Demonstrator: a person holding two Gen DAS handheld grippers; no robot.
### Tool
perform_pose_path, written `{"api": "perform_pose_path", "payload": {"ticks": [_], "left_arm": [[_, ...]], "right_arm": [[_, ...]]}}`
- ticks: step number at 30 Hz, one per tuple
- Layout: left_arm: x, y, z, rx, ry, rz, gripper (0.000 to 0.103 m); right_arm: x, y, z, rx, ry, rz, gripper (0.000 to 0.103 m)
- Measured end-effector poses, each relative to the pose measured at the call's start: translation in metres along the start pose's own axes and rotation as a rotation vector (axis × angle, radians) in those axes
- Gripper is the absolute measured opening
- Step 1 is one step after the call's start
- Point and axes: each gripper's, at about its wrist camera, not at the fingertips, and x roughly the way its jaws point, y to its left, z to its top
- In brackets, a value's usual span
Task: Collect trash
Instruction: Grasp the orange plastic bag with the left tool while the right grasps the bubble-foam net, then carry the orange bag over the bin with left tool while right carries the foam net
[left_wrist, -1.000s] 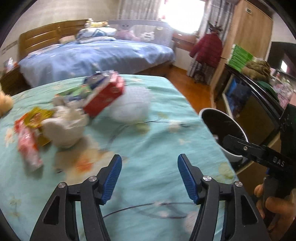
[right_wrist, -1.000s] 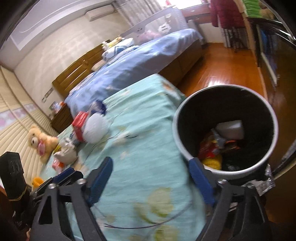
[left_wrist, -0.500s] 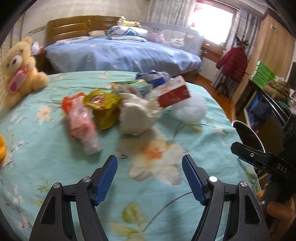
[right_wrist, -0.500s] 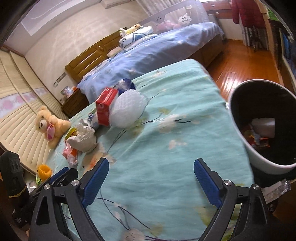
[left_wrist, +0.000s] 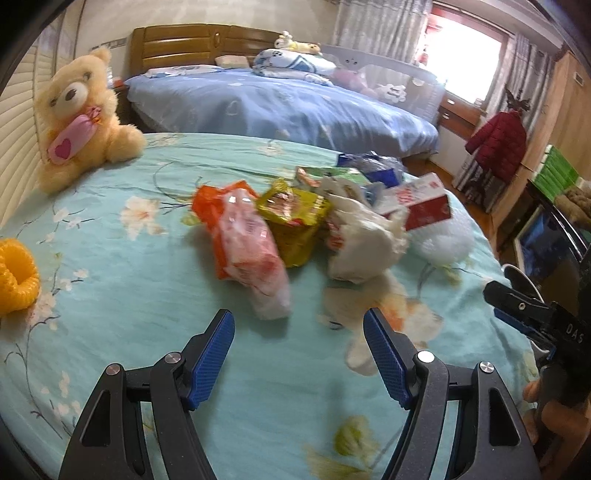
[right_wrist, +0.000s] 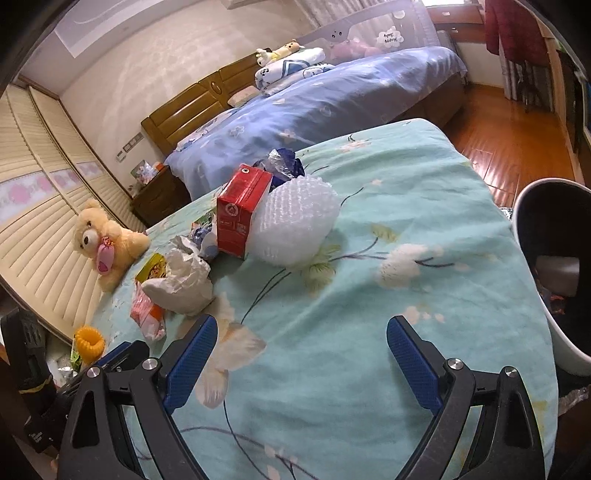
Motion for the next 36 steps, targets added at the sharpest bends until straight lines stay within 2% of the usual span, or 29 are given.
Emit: {"api": "perform_pose_path", "payload": {"ticks": [11,13,15,16,17,18,19,20,21,28,36], "left_arm": [[0.029,0.016,0.027,-0.031,0.009,0.041,0.072],[0.036,0.018,0.031,-0.033,0.017,0.042,0.070],[0.042,0.022,0.033,-0.043,0.029,0.035,0.069],[0.045,0.023,0.033,-0.046,0.033,0.030,0.064],[0.046,0.025,0.034,-0.048,0.036,0.022,0.060],[0.047,0.026,0.034,-0.050,0.039,0.013,0.049],[0.049,0.027,0.034,-0.051,0.043,0.002,0.036],[0.051,0.028,0.034,-0.050,0.048,-0.011,0.034],[0.052,0.029,0.034,-0.048,0.048,-0.018,0.023],[0.038,0.024,0.027,0.005,-0.019,-0.013,0.020],[0.019,0.016,0.016,0.031,-0.037,-0.053,0.019]], "right_arm": [[0.031,0.005,0.031,0.001,-0.024,-0.020,0.093],[0.037,0.004,0.035,0.002,-0.026,-0.032,0.089],[0.043,0.002,0.037,0.005,-0.018,-0.037,0.073],[0.047,0.001,0.038,0.012,-0.010,-0.036,0.068],[0.049,-0.001,0.038,0.018,-0.004,-0.033,0.055],[0.050,-0.001,0.039,0.018,-0.002,-0.033,0.037],[0.051,-0.001,0.039,0.016,0.000,-0.034,0.027],[0.051,-0.001,0.039,0.012,0.002,-0.035,0.014],[0.049,-0.001,0.038,0.008,-0.002,-0.031,0.014],[0.028,-0.001,0.026,-0.020,-0.027,-0.022,0.012],[-0.003,-0.013,0.010,-0.003,-0.054,-0.033,0.012]]}}
